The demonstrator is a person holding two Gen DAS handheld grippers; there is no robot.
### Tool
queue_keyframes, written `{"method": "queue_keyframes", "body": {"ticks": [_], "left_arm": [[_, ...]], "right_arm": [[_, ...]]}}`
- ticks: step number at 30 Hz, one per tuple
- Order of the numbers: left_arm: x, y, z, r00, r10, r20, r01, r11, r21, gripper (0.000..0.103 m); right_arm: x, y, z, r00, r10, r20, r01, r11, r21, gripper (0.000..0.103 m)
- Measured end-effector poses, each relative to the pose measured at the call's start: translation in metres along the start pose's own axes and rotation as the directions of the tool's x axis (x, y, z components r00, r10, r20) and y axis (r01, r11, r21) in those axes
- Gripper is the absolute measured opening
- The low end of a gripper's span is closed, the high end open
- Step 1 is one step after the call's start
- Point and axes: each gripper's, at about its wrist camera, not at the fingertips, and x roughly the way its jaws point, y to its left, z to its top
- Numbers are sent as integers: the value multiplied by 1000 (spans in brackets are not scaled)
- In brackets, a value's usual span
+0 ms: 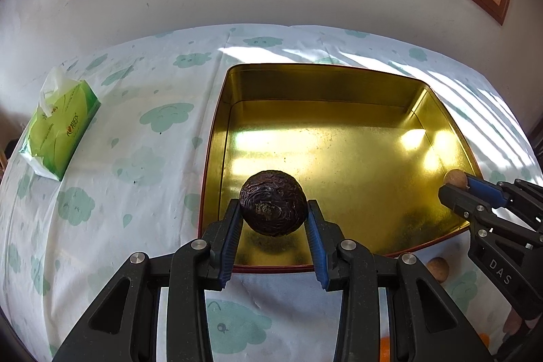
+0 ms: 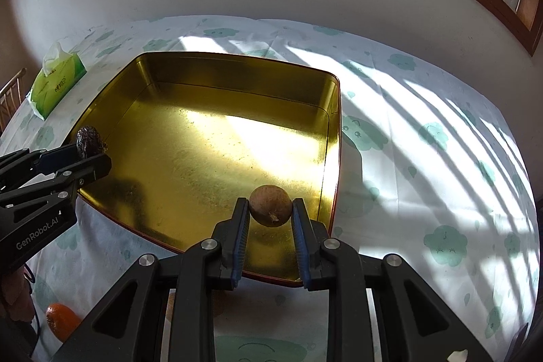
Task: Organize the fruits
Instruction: 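Open both tools to drop the kiwi and dark fruit into the tin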
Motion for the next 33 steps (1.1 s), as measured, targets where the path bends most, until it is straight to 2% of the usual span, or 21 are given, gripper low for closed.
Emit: {"method": "queue_keyframes", "body": {"ticks": [13,17,19,24,33], "left_arm": [[1,0,0,1000,28,10,-28,1000,1,39],[0,0,-1,1000,28,11,-28,1000,2,41],[-1,-2,-1,1000,23,15,-23,1000,7,45],[-13,-6,-4,998,39,39,-40,999,15,54],[-49,-5,-17,995,61,77,-62,998,4,55]], "right_arm": [[1,-2,1,1000,30,-1,-30,999,15,25],[0,-1,1,999,47,1,-47,999,14,33],[-2,1,1,999,53,5,-53,999,10,37],[-13,5,0,997,68,24,-67,998,-7,40],[-49,12,-8,994,88,72,-86,996,-20,40]]}}
